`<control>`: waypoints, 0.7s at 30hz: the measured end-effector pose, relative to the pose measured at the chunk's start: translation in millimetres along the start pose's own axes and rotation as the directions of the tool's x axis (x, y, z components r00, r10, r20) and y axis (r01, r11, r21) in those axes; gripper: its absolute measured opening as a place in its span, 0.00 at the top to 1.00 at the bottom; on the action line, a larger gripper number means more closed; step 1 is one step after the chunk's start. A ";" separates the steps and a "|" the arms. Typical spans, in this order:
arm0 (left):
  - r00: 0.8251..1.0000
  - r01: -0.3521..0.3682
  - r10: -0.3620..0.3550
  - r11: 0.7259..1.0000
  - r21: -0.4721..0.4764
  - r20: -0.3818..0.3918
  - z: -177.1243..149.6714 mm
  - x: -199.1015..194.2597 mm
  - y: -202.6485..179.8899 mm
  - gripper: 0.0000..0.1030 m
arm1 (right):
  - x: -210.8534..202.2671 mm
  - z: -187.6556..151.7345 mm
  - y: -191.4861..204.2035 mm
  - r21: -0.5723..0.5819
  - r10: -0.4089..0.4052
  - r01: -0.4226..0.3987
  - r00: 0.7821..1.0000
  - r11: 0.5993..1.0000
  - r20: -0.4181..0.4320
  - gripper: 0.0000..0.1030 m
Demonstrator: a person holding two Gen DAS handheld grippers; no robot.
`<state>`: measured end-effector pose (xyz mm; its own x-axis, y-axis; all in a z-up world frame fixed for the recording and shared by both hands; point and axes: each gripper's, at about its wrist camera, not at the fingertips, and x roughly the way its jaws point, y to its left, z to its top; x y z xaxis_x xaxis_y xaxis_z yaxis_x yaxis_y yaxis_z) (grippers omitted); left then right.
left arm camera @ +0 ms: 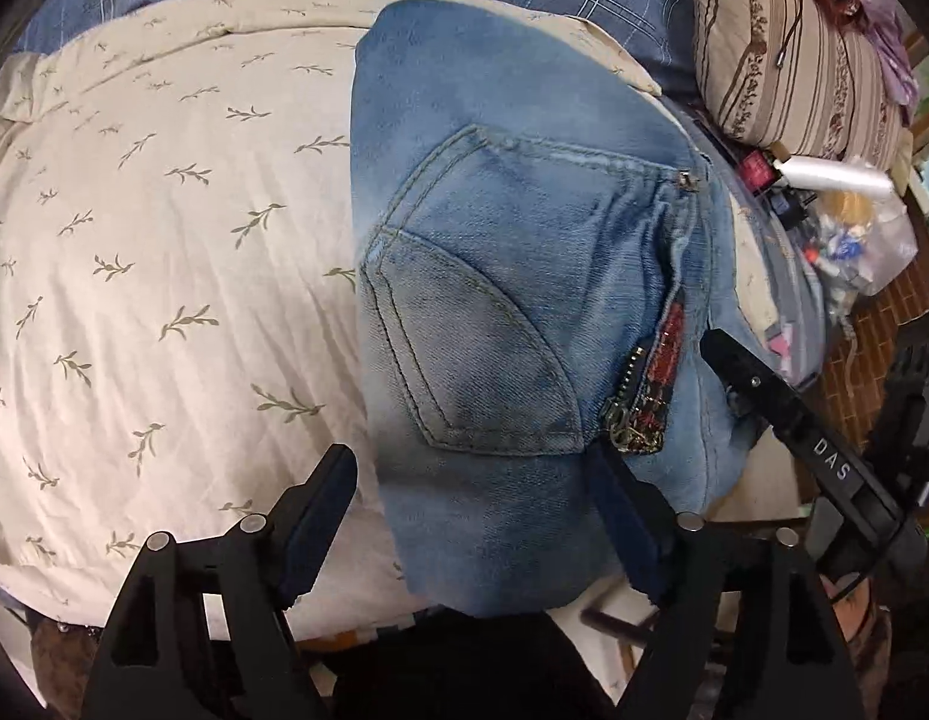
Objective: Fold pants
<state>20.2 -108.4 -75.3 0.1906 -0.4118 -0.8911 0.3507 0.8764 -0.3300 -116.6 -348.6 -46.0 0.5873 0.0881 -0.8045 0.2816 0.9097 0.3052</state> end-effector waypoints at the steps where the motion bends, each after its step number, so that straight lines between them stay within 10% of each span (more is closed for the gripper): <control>1: 1.000 0.024 -0.024 1.000 -0.006 -0.010 2.0 -5.0 5.3 0.29 | -1.0 3.4 -1.8 0.020 0.011 -0.011 1.000 1.000 -0.008 0.60; 7: 0.997 0.028 -0.024 0.997 -0.067 0.067 46.4 -32.3 35.0 0.33 | -34.6 27.2 -30.7 0.200 0.083 -0.106 0.989 0.974 0.122 0.32; 14: 0.995 0.006 0.006 0.993 -0.116 0.103 106.0 -21.6 22.4 0.33 | -9.5 67.3 -2.0 0.112 0.130 -0.145 0.983 0.983 0.133 0.32; 19: 0.989 -0.144 0.147 0.982 -0.125 0.016 135.6 45.0 4.6 0.27 | 51.1 79.2 11.4 -0.071 -0.116 0.115 0.993 0.991 0.000 0.32; 21: 0.995 -0.098 0.099 0.983 -0.156 0.001 139.9 51.0 10.2 0.25 | 65.3 79.3 -10.6 0.005 -0.052 0.053 0.997 0.999 -0.057 0.28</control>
<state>161.7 -155.4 -80.6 0.2250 -0.3228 -0.9193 0.1825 0.9408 -0.2857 -21.1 -384.6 -61.3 0.5276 0.0632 -0.8471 0.3163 0.9109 0.2650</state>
